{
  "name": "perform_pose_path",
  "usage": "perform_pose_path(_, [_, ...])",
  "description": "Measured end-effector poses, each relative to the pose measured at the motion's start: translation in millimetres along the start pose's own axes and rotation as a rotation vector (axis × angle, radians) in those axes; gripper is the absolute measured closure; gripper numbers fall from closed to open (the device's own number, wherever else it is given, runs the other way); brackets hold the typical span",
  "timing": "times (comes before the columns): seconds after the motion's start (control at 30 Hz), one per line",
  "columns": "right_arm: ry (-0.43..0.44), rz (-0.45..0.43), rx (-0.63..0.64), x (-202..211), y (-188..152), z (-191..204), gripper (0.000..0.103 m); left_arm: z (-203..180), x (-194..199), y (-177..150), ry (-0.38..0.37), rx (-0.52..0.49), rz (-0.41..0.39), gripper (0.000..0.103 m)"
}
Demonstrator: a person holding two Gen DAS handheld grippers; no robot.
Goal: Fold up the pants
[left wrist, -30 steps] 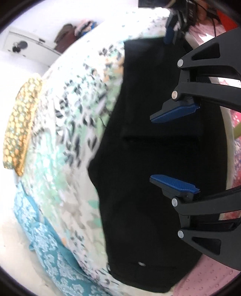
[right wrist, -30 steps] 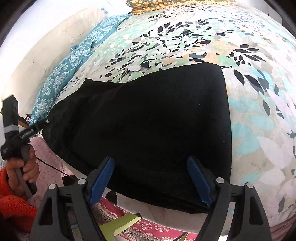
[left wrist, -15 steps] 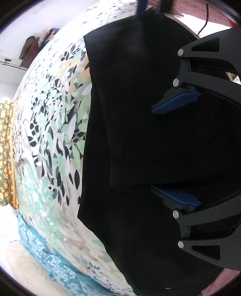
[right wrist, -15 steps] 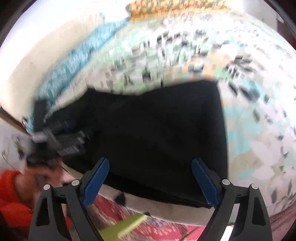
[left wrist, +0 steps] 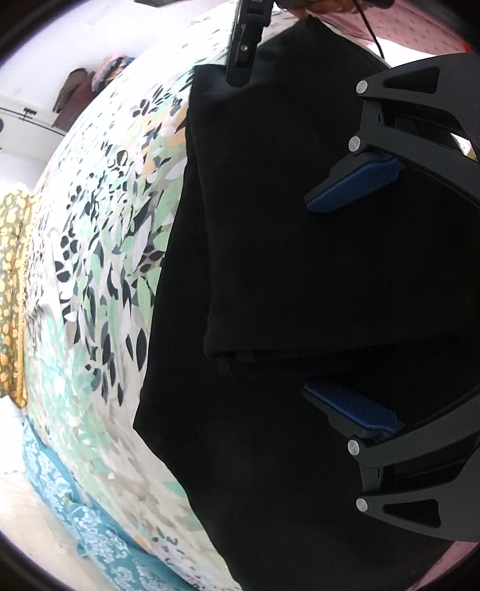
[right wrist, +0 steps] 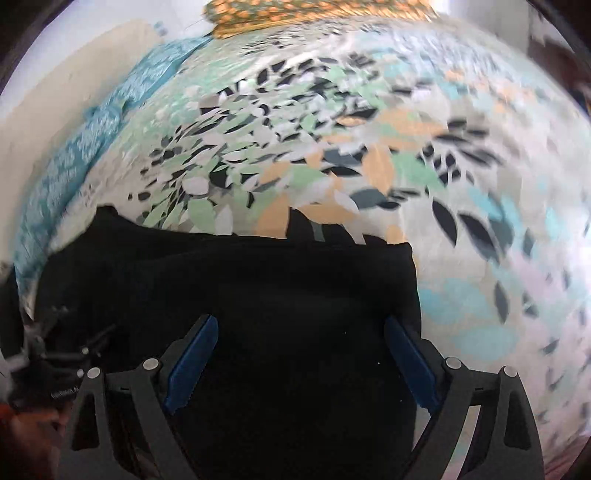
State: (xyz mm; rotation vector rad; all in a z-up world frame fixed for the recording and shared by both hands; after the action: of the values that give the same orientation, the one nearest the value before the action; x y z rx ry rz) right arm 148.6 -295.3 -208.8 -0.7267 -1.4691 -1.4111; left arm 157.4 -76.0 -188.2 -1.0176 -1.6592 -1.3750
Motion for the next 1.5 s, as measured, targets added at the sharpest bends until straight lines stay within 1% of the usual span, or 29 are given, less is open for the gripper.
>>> perform_pose_path(0.07, [0.01,-0.03,0.005,15.5,2.8,4.7,0.011,0.6,-0.1,0.0,-0.004,0.004,0.002,0.01])
perform_pose_path(0.17, [0.021,-0.11,0.044,55.3,2.4,18.9,0.011,0.0,-1.2,0.6,-0.003,0.008,0.006,0.009])
perform_pose_path(0.23, [0.054,-0.132,0.069,68.2,-3.8,32.7,0.011,-0.4,-1.7,0.8,0.0,0.011,0.007,0.009])
perform_pose_path(0.27, [0.084,-0.131,0.083,71.0,-11.8,42.6,0.011,-0.3,-2.0,1.1,0.0,0.013,0.008,0.008])
perform_pose_path(0.3, [0.103,-0.118,0.09,67.2,-16.9,47.3,0.011,-0.2,-2.1,1.1,0.001,0.014,0.009,0.008])
perform_pose_path(0.37, [0.129,-0.064,0.098,50.7,-31.5,57.9,0.011,-0.1,-2.2,0.9,0.003,0.015,0.008,0.008])
perform_pose_path(0.43, [0.136,0.013,0.053,23.7,-47.4,55.8,0.011,-0.2,-2.1,0.3,0.004,0.014,0.006,0.008])
perform_pose_path(0.47, [0.147,0.034,0.018,13.9,-51.9,52.6,0.011,-0.1,-2.1,0.0,0.004,0.013,0.007,0.008])
perform_pose_path(0.5, [0.146,0.013,0.008,15.4,-52.5,52.2,0.011,0.1,-1.9,-0.8,0.005,0.009,0.007,0.008])
perform_pose_path(0.53, [0.152,0.002,0.0,16.9,-49.6,52.0,0.008,0.4,-1.5,-1.0,0.005,0.009,0.006,0.008])
perform_pose_path(0.63, [0.163,0.011,-0.011,13.8,-45.1,51.5,0.006,1.4,0.6,-0.7,-0.003,0.025,0.007,0.008])
perform_pose_path(0.73, [0.174,-0.033,-0.023,21.0,-40.6,52.0,0.006,2.5,4.4,2.4,-0.041,0.066,0.005,0.008])
perform_pose_path(0.8, [0.198,-0.092,-0.013,34.5,-38.4,54.1,0.006,4.1,12.0,6.2,-0.089,0.111,-0.006,0.008])
perform_pose_path(0.87, [0.184,-0.154,0.008,49.6,-35.1,55.5,0.006,5.8,22.3,10.2,-0.12,0.137,-0.031,0.008])
perform_pose_path(0.97, [0.155,-0.202,-0.002,59.3,-31.2,49.2,0.006,10.9,38.7,18.1,-0.112,0.15,-0.09,0.008])
perform_pose_path(1.03, [0.145,-0.194,-0.033,57.1,-32.5,42.6,0.006,18.1,49.3,23.6,-0.089,0.163,-0.131,0.008])
perform_pose_path(1.17, [0.142,-0.177,-0.071,52.8,-37.3,38.3,0.006,39.0,62.4,33.3,-0.049,0.222,-0.176,0.008])
perform_pose_path(1.27, [0.13,-0.193,-0.062,58.7,-37.2,37.5,0.006,62.0,64.0,39.5,-0.034,0.308,-0.171,0.008])
perform_pose_path(1.4, [0.125,-0.202,-0.053,61.9,-37.8,39.6,0.006,88.6,63.1,43.1,-0.058,0.435,-0.151,0.008])
perform_pose_path(1.5, [0.132,-0.197,-0.061,61.1,-40.3,39.2,0.006,100.0,63.9,40.5,-0.062,0.491,-0.145,0.008])
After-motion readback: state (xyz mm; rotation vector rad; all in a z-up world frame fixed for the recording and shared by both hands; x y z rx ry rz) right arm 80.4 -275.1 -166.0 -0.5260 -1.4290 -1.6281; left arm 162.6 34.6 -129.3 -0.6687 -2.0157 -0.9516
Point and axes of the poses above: each gripper's, at about its wrist camera, not at the fingertips, and x roughly against the way its jaws point, z to its left, y to its top, the point moved 6 cm from there along -x, roughly the way its jaws point, and after that the axes turned 14 degrees about x, right-handed, at the moved point
